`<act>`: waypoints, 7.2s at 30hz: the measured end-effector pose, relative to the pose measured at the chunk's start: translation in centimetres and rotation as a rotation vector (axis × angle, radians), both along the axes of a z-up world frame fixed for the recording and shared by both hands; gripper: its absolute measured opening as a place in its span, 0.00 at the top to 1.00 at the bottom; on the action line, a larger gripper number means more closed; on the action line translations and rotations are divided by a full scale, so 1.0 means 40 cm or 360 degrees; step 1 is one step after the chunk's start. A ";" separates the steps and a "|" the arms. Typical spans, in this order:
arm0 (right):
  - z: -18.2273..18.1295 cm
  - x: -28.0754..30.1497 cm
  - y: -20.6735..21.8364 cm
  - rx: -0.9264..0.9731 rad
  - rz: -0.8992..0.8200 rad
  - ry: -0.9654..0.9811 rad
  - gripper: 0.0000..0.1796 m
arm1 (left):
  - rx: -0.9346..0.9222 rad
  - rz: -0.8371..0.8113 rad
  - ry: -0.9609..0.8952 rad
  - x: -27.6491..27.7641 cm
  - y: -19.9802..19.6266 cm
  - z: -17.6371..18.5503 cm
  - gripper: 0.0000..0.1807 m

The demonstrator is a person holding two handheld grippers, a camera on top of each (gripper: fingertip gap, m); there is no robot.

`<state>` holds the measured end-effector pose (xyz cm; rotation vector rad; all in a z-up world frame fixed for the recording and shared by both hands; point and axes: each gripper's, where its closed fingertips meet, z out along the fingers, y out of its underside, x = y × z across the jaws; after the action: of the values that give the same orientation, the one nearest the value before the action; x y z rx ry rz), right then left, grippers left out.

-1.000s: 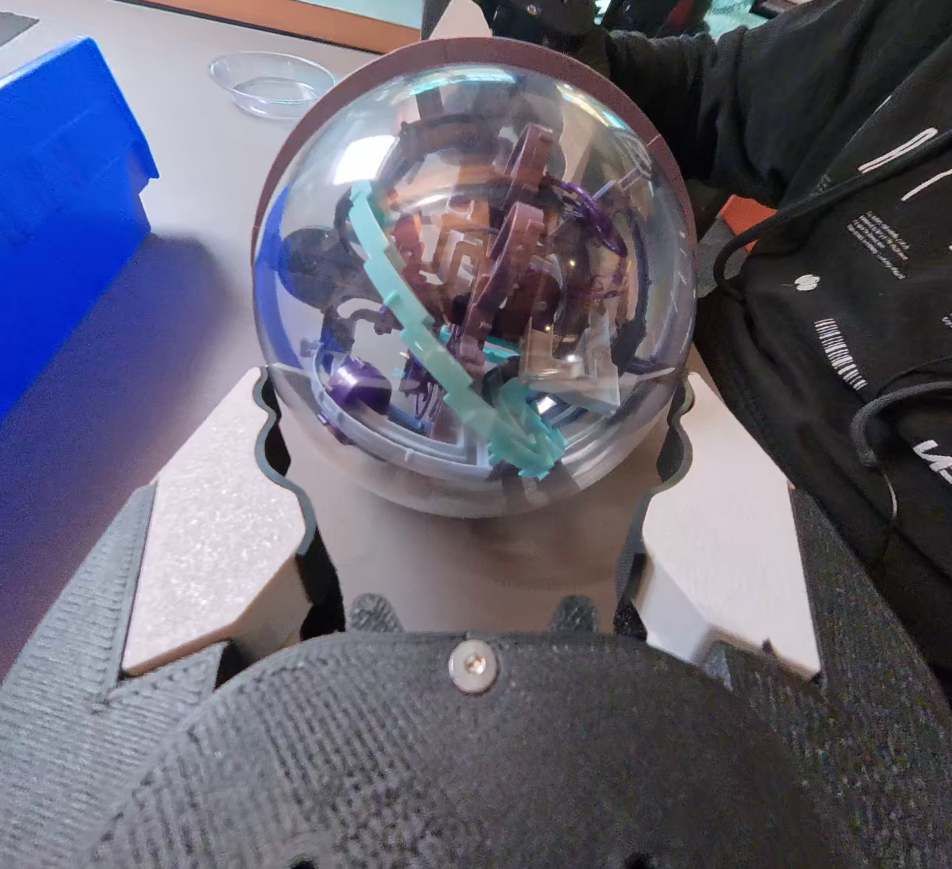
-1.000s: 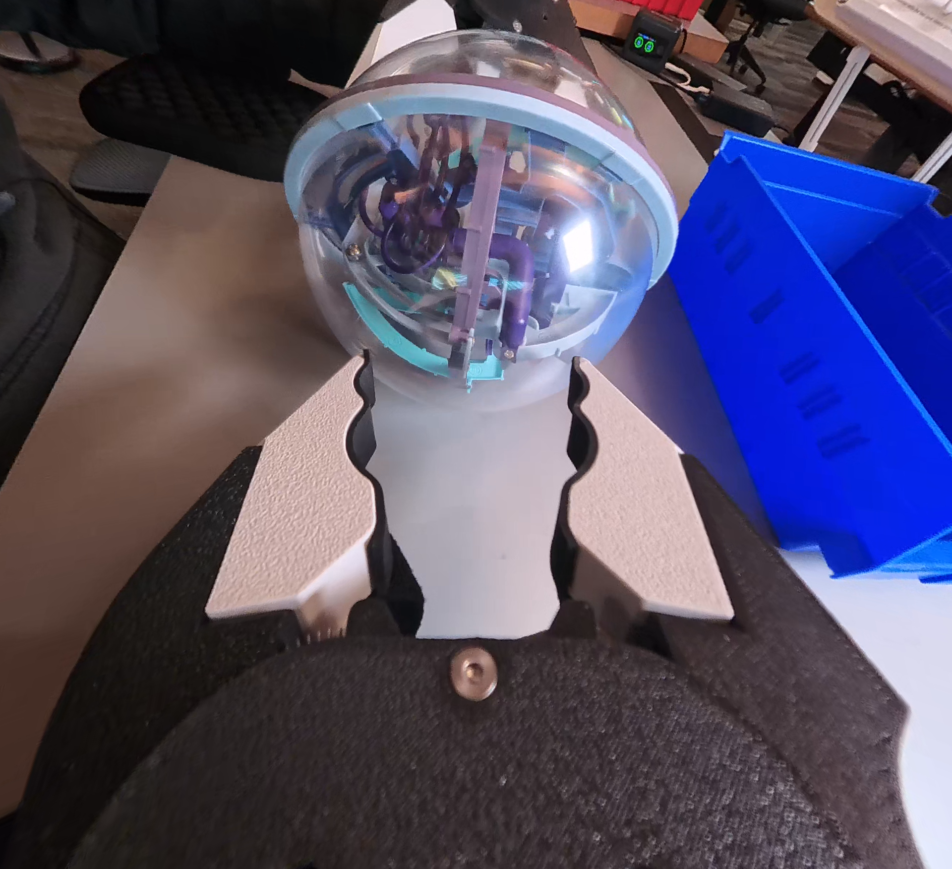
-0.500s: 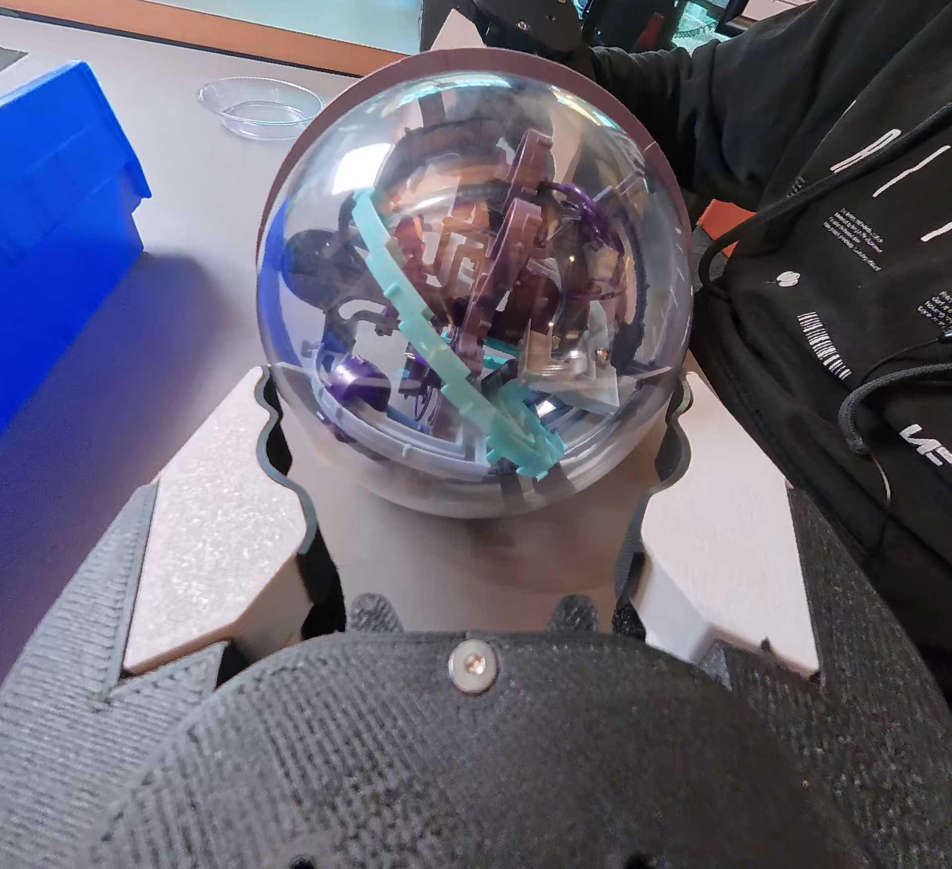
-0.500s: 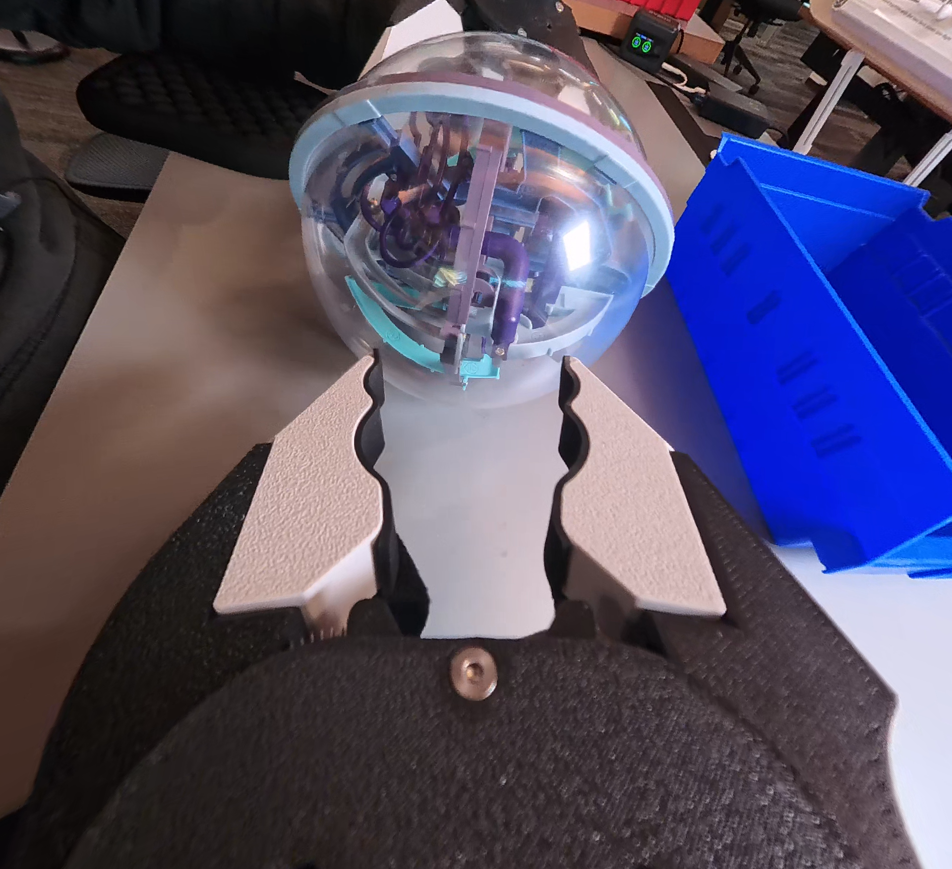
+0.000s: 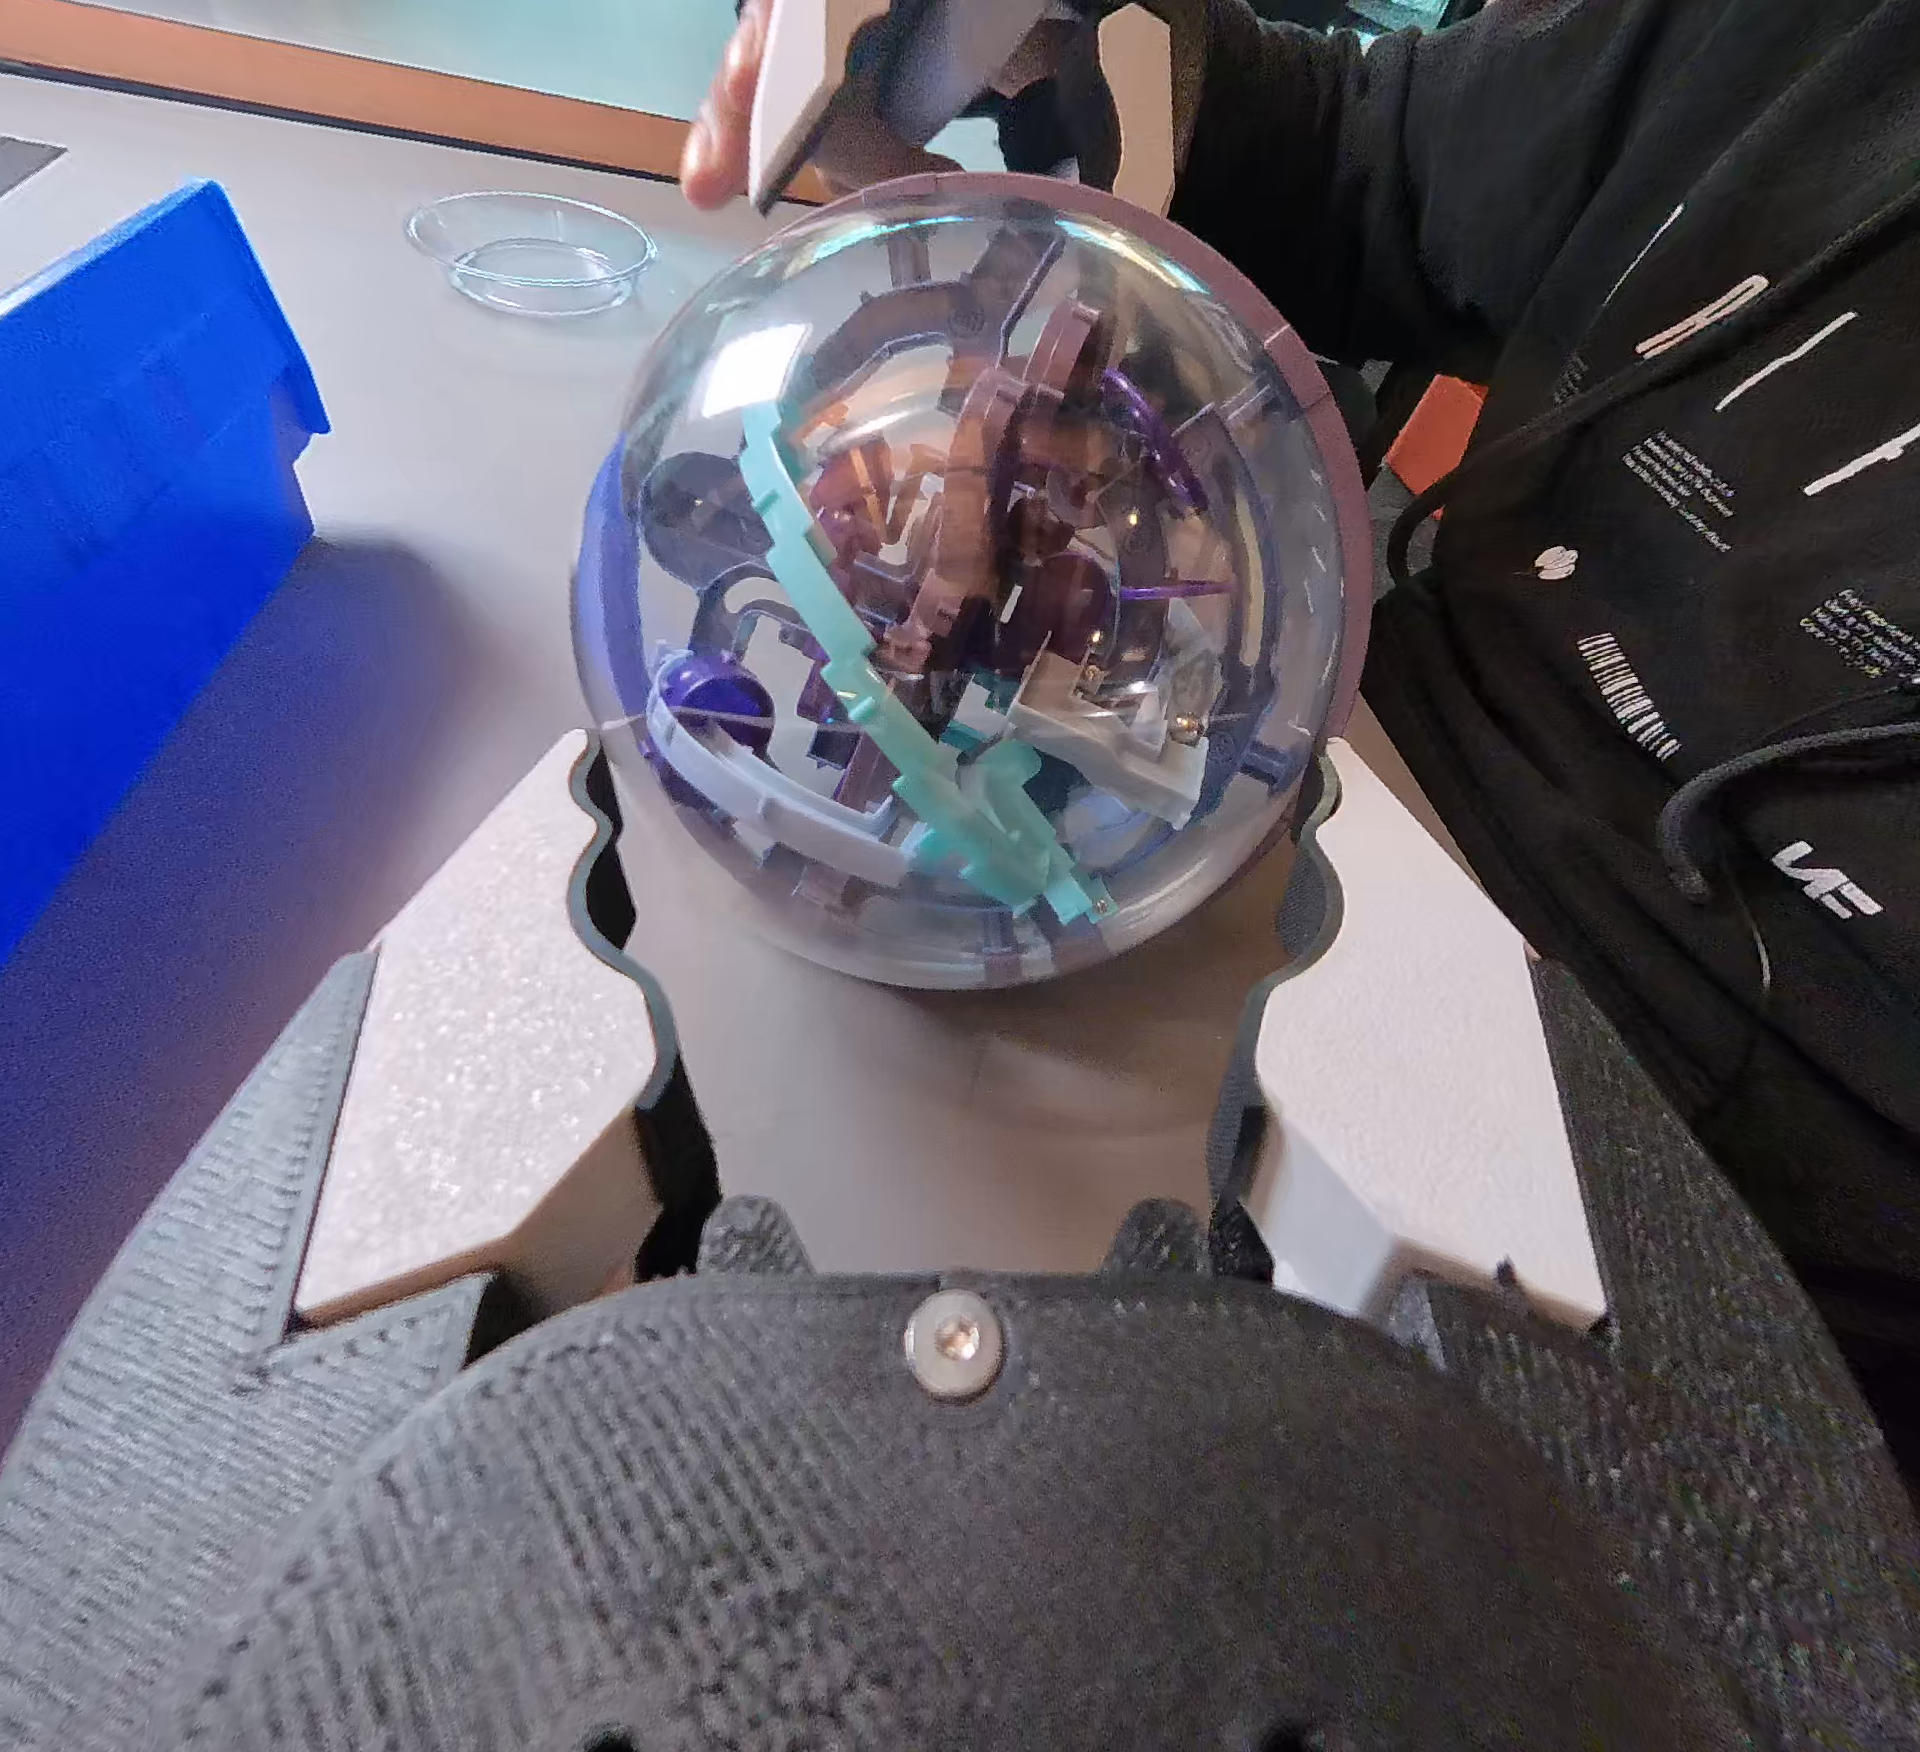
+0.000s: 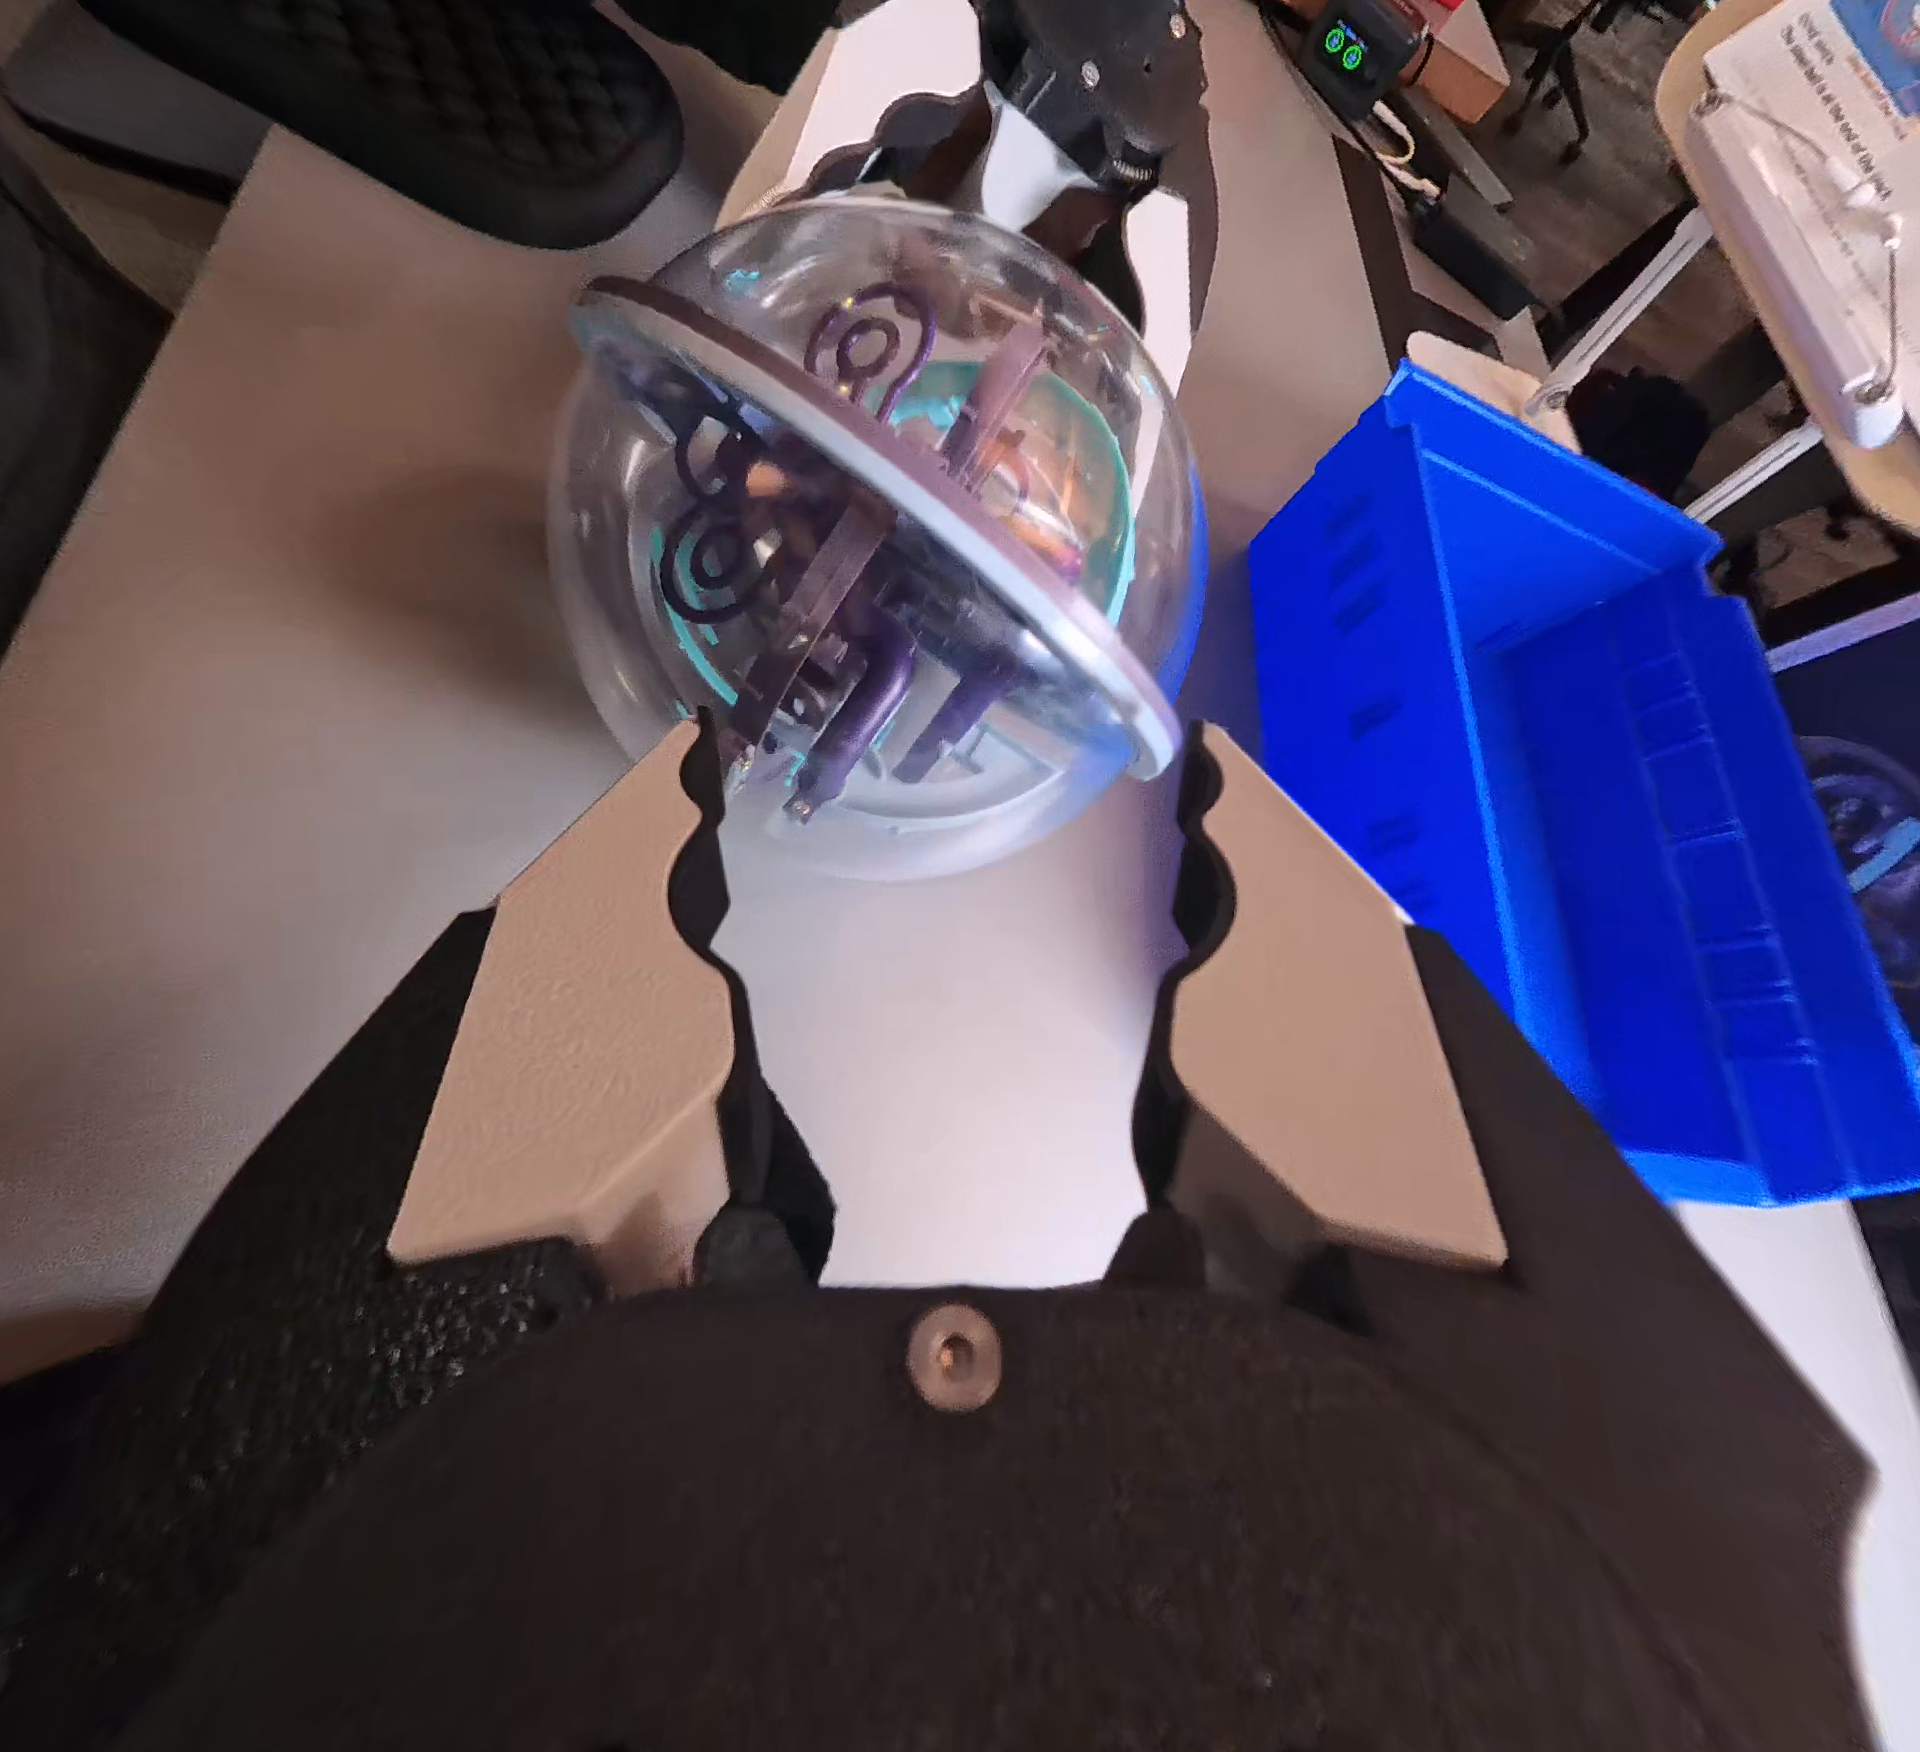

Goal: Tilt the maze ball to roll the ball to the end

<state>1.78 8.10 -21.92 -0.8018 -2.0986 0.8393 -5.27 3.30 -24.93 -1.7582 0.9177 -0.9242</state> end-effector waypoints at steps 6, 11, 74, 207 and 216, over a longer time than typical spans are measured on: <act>0.026 -0.009 -0.009 0.0226 0.0158 -0.0066 0.63 | -0.0011 -0.0003 0.0033 -0.005 0.012 -0.005 0.30; 0.049 -0.007 -0.008 0.0337 0.0231 -0.0123 0.76 | -0.0005 -0.0019 0.0034 -0.003 0.016 -0.006 0.30; 0.047 -0.004 -0.012 0.0375 0.0166 -0.0028 0.96 | 0.0197 0.0381 0.0049 -0.032 -0.104 0.000 0.58; -0.035 0.025 -0.014 -0.0501 -0.0407 0.0167 0.77 | 0.0040 0.0679 -0.0054 -0.029 0.039 0.190 0.96; -0.052 0.004 -0.056 -0.0335 -0.0647 0.0227 0.49 | 0.0046 0.0823 -0.0129 -0.024 0.012 0.181 0.96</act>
<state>1.96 5.87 -24.02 -1.1944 -1.6605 0.8697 -6.22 3.77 -17.67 -1.7957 0.3873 -0.6315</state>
